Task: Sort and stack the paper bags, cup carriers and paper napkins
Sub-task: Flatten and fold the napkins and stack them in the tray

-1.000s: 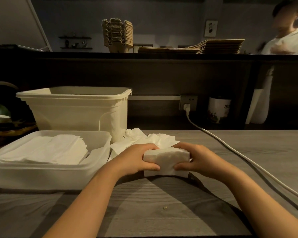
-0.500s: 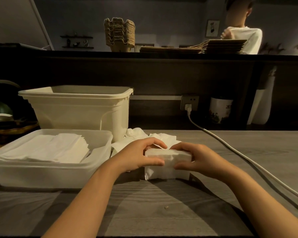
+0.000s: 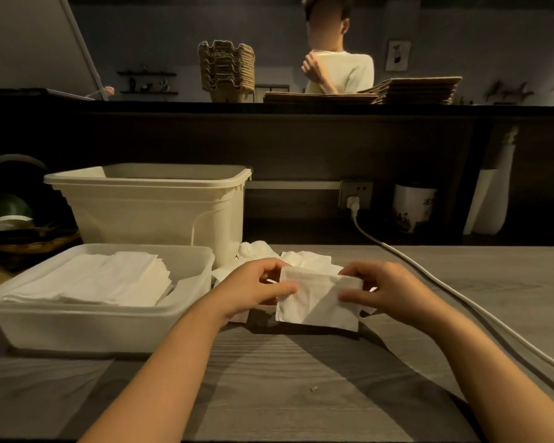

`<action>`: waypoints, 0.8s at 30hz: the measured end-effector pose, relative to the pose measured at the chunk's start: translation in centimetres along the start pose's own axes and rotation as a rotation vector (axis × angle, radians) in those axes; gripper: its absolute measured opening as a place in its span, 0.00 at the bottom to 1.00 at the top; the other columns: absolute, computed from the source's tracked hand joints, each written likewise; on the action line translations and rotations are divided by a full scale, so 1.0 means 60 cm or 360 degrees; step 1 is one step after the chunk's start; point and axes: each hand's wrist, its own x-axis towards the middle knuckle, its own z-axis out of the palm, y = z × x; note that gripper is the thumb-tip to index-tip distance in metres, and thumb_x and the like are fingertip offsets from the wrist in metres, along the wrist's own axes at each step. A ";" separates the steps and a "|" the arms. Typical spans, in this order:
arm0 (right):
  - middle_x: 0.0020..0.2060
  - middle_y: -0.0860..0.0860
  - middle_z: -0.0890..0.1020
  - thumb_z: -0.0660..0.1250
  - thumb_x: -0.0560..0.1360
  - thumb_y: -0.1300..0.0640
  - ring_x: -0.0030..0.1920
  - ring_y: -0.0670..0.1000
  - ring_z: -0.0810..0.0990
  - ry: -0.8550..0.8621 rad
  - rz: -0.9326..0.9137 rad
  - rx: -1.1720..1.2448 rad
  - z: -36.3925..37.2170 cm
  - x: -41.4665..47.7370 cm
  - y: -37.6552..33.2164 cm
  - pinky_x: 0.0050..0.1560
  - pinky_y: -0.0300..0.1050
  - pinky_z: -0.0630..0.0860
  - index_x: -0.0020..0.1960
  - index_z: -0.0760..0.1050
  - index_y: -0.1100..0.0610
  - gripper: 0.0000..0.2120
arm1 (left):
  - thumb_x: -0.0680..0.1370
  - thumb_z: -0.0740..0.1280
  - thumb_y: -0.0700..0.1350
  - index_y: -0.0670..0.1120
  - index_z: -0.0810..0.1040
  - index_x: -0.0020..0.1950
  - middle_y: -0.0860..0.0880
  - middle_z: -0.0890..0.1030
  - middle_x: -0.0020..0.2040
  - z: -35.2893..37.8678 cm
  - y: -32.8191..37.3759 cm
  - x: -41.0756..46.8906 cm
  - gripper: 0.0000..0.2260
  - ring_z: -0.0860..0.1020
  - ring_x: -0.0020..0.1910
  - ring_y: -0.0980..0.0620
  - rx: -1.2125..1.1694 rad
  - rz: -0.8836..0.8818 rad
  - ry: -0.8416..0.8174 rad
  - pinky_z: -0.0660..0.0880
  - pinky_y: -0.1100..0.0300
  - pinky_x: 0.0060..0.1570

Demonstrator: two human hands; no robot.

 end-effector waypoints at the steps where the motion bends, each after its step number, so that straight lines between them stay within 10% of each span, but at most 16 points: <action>1: 0.44 0.43 0.78 0.69 0.72 0.52 0.45 0.43 0.79 0.0012 -0.0003 -0.0009 0.000 0.000 -0.001 0.45 0.41 0.80 0.44 0.70 0.38 0.10 | 0.76 0.68 0.45 0.52 0.75 0.57 0.54 0.79 0.54 0.003 0.002 -0.001 0.10 0.78 0.52 0.59 -0.0050 -0.0030 -0.0008 0.77 0.68 0.47; 24: 0.43 0.45 0.80 0.69 0.73 0.56 0.42 0.41 0.81 -0.0177 0.0104 0.0261 0.007 -0.001 -0.020 0.41 0.35 0.78 0.46 0.72 0.43 0.08 | 0.74 0.69 0.51 0.54 0.77 0.50 0.53 0.81 0.51 0.014 0.011 -0.011 0.06 0.78 0.53 0.55 -0.0066 -0.0293 -0.0150 0.73 0.58 0.60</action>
